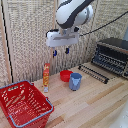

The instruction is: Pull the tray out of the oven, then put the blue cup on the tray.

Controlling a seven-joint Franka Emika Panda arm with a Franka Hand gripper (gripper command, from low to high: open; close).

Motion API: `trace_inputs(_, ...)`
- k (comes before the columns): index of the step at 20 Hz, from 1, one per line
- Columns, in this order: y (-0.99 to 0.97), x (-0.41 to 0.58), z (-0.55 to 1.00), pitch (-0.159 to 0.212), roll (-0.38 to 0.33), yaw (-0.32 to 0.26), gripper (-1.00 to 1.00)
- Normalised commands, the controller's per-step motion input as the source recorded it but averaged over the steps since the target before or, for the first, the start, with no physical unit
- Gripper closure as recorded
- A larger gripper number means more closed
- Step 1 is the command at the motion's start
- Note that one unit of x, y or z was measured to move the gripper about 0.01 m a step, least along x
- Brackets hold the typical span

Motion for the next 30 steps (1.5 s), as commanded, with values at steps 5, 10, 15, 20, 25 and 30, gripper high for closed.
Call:
trace_inputs(5,-0.31,-0.055,0.03,-0.001,-0.344,0.083,-1.00)
trace_inputs(10,-0.40,-0.062,0.00,0.000,-0.345,0.092,-1.00)
trace_inputs(15,-0.36,-0.021,-0.09,0.002,-0.363,0.099,-1.00)
trace_inputs(20,-0.30,0.000,-0.22,0.024,-0.375,0.112,-1.00)
trace_inputs(25,-0.29,0.000,-0.23,0.027,-0.375,0.112,-1.00)
trace_inputs(30,-0.33,0.010,-0.18,0.012,-0.368,0.093,-1.00)
